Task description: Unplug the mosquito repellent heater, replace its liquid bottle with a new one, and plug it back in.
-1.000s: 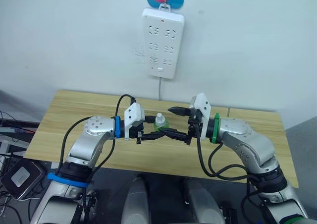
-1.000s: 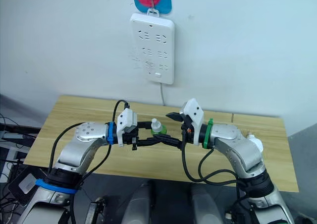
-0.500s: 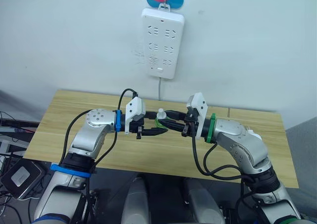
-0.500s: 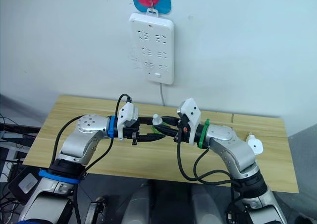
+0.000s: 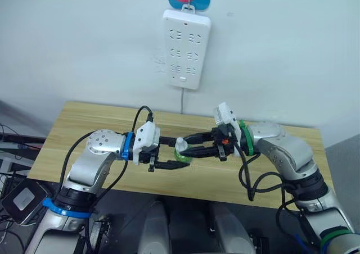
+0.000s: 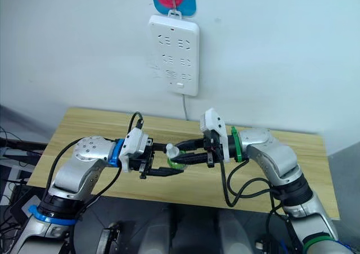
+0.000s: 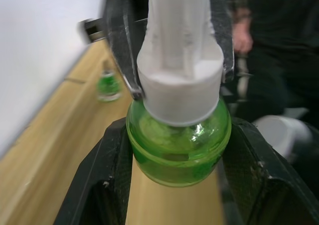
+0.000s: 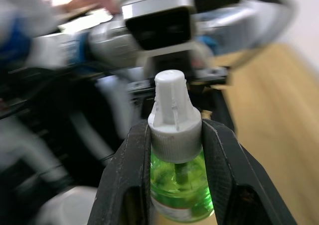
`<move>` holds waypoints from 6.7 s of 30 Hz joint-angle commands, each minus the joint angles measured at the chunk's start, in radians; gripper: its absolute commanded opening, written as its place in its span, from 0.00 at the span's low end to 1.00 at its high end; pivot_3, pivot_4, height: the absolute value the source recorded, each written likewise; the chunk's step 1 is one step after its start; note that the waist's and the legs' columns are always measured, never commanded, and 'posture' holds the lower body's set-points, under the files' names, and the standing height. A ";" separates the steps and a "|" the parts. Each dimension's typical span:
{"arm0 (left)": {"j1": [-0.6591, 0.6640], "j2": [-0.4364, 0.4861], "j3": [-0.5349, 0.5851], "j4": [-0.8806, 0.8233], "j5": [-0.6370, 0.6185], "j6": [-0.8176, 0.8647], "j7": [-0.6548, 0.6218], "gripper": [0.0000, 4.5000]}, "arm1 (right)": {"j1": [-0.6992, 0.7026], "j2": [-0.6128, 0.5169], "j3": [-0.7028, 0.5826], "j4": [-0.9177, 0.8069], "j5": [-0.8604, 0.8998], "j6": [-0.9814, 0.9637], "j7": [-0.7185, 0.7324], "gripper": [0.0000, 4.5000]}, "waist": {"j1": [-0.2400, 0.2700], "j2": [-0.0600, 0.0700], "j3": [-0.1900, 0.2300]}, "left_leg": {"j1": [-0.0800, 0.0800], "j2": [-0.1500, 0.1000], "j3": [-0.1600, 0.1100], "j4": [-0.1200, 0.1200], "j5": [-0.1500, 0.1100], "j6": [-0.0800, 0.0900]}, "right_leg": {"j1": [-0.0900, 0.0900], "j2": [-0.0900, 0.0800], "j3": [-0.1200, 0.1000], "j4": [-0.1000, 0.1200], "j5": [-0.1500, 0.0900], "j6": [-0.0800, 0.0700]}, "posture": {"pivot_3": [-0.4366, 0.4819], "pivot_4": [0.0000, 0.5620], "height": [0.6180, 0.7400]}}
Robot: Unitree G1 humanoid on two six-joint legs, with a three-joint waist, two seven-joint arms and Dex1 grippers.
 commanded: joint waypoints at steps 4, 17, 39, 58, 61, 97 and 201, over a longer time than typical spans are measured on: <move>0.017 0.018 -0.059 -0.049 0.006 0.002 -0.051 0.49 | -0.117 0.056 0.037 0.143 -0.021 -0.149 0.181 0.24 | 0.011 0.000 0.000 | 0.000 0.000 0.000 0.000 0.000 0.000 | 0.000 0.000 0.000 0.000 0.000 0.000 | 0.62 0.47 1.00; -0.053 -0.052 0.026 0.150 0.040 0.017 0.144 0.49 | 0.108 -0.157 -0.139 -0.055 -0.077 -0.102 -0.072 0.99 | 0.029 0.000 0.000 | -0.001 0.000 -0.003 0.005 0.000 0.000 | 0.001 -0.001 -0.003 0.002 0.002 -0.003 | 0.53 0.47 1.00; -0.111 -0.086 0.040 0.233 0.100 -0.052 0.194 0.49 | 0.144 0.105 -0.070 -0.168 -0.131 0.010 -0.476 0.25 | -0.007 -0.001 -0.002 | -0.001 -0.001 -0.006 0.012 0.003 -0.004 | 0.000 0.000 -0.004 0.015 0.001 -0.001 | 0.52 0.42 1.00; 0.008 0.003 -0.068 -0.082 0.003 0.060 0.006 0.49 | -0.152 0.073 0.033 0.206 -0.054 -0.163 0.220 0.23 | 0.008 -0.001 -0.002 | 0.000 0.000 -0.011 0.012 0.003 -0.004 | 0.001 0.000 -0.010 0.016 0.000 -0.001 | 0.62 0.45 1.00; -0.001 -0.001 -0.052 -0.054 0.015 0.048 0.023 0.49 | -0.171 0.028 0.007 0.244 -0.058 -0.152 0.259 0.45 | 0.021 -0.001 -0.002 | -0.001 0.000 -0.013 0.013 0.003 -0.004 | 0.002 0.000 -0.012 0.016 0.000 -0.002 | 0.63 0.44 1.00; -0.030 -0.055 0.044 0.115 0.068 0.006 0.216 0.49 | 0.156 0.044 -0.139 -0.170 -0.198 -0.075 -0.521 0.99 | 0.018 -0.001 -0.002 | -0.001 -0.001 -0.020 0.011 0.006 -0.009 | 0.003 0.000 -0.018 0.017 -0.003 -0.005 | 0.54 0.44 1.00; 0.078 0.102 0.132 -0.083 -0.014 0.177 0.228 0.49 | 0.410 0.289 -0.322 0.461 -0.468 -0.688 -1.147 0.05 | 0.009 0.012 0.018 | 0.000 0.000 -0.017 0.002 0.006 -0.010 | -0.001 0.001 -0.014 0.016 -0.007 -0.009 | 0.59 0.69 1.00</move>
